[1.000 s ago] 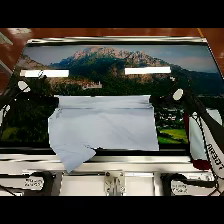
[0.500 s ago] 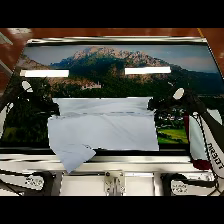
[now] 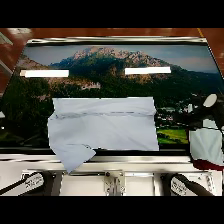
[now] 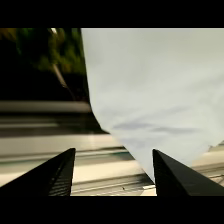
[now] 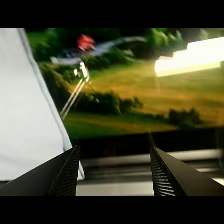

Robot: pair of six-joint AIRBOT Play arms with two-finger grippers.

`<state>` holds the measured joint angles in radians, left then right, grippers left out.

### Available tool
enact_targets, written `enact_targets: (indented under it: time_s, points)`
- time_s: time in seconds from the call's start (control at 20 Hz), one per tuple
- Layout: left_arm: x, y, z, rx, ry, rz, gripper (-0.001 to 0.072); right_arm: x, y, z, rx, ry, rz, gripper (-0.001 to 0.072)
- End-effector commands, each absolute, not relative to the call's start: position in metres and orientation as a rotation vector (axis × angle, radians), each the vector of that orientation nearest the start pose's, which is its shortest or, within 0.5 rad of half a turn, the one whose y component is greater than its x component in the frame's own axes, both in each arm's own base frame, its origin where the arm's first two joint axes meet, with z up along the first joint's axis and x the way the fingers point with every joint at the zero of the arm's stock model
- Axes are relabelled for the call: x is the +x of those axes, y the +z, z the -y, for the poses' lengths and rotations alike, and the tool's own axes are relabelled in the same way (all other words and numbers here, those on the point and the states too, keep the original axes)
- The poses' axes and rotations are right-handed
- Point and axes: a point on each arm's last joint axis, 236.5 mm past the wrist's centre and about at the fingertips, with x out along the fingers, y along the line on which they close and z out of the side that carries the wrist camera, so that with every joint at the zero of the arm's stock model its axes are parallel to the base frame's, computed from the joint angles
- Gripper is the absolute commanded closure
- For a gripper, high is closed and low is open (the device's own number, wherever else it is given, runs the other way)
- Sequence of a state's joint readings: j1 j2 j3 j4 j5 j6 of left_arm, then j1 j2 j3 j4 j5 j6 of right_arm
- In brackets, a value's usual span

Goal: Fold the shirts.

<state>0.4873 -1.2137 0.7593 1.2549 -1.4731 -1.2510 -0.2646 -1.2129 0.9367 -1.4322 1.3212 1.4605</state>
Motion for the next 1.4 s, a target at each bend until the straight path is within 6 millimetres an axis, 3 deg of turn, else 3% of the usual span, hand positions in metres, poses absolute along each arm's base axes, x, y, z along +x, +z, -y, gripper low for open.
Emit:
enact_targets:
  time_s: [0.0,0.25,0.55,0.9,1.0,1.05,1.1,1.15,1.2,1.25,1.3,1.35]
  points:
    - [0.165,-0.083,-0.005,-0.667,-0.136,-1.729,0.0131,0.262,-0.039,0.055,0.311,-0.064,-1.557,0.0148]
    - [0.149,-0.101,0.025,-0.664,-0.191,-1.781,0.0132,0.262,-0.041,0.072,0.229,-0.096,-1.553,0.0148]
    - [0.141,-0.113,0.04,-0.69,-0.204,-1.791,0.0134,0.264,-0.046,0.078,0.216,-0.117,-1.543,0.0148]
    - [0.139,-0.122,0.044,-0.733,-0.203,-1.829,0.0136,0.223,-0.08,0.062,0.258,-0.102,-1.667,0.0148]
    - [0.139,-0.126,0.043,-0.735,-0.199,-1.834,0.0268,0.212,-0.088,0.053,0.287,-0.086,-1.698,0.0063]
    - [0.14,-0.127,0.043,-0.734,-0.195,-1.831,0.027,0.209,-0.091,0.047,0.306,-0.072,-1.708,0.0061]
    - [0.14,-0.128,0.042,-0.732,-0.192,-1.831,0.0322,0.207,-0.093,0.039,0.329,-0.044,-1.712,0.0033]
    - [0.141,-0.129,0.041,-0.729,-0.188,-1.828,0.0491,0.206,-0.093,0.032,0.354,-0.016,-1.712,0.0034]
    - [0.143,-0.131,0.04,-0.726,-0.18,-1.818,0.0583,0.206,-0.092,0.025,0.373,0.009,-1.712,0.0034]
    - [0.148,-0.132,0.04,-0.74,-0.165,-1.802,0.0602,0.204,-0.091,0.021,0.381,0.029,-1.721,0.0034]
    - [0.153,-0.132,0.041,-0.755,-0.161,-1.781,0.0667,0.2,-0.09,0.019,0.378,0.046,-1.74,0.0034]
    - [0.157,-0.131,0.043,-0.769,-0.165,-1.765,0.0667,0.194,-0.088,0.017,0.365,0.074,-1.765,0.0035]
